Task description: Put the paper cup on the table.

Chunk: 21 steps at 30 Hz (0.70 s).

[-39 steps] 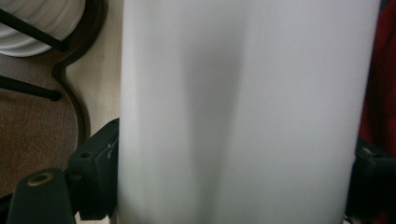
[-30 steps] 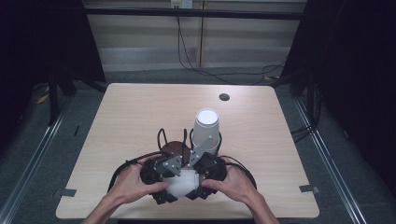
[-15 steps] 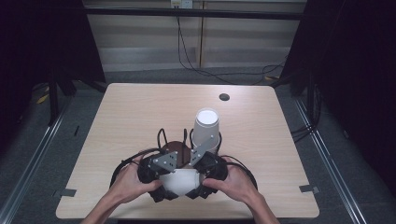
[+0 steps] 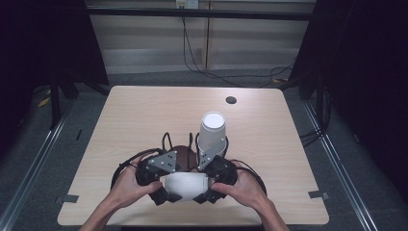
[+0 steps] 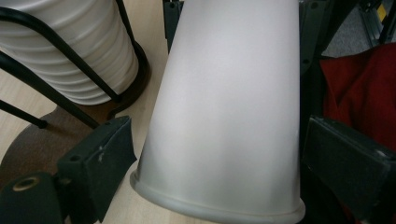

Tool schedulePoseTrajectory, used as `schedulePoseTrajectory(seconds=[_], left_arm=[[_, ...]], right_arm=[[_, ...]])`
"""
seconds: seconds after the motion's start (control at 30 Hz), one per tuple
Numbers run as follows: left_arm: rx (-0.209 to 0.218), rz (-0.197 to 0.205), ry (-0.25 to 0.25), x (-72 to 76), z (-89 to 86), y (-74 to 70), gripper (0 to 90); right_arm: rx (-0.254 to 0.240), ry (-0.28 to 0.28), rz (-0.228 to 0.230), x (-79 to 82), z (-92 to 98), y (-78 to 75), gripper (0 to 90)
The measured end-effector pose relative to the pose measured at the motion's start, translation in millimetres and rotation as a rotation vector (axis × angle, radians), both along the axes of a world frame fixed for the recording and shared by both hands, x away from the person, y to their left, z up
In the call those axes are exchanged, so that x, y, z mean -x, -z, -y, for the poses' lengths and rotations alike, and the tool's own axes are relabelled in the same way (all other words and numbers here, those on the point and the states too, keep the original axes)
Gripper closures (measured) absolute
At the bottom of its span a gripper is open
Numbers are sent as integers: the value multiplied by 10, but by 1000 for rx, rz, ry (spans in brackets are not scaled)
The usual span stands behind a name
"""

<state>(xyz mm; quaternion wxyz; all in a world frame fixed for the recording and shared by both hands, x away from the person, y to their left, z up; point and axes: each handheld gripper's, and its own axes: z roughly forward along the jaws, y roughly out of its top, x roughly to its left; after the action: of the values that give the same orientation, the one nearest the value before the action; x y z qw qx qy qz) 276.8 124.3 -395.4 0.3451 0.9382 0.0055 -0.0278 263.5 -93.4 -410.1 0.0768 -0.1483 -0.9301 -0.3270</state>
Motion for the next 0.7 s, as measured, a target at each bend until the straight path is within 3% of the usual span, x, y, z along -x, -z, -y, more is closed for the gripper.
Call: schedulePoseTrajectory(seconds=[0.3,0.6,0.7], left_arm=[[85,1,-66,-31,-81,-50,157],[158,-12,-141,-33,-167,-102,156],[204,-23,-169,-5,-200,-131,157]], right_arm=[[-15,28,-6,-16,68,9,255],[-32,65,-26,-48,201,26,255],[-51,76,-32,-43,237,20,255]])
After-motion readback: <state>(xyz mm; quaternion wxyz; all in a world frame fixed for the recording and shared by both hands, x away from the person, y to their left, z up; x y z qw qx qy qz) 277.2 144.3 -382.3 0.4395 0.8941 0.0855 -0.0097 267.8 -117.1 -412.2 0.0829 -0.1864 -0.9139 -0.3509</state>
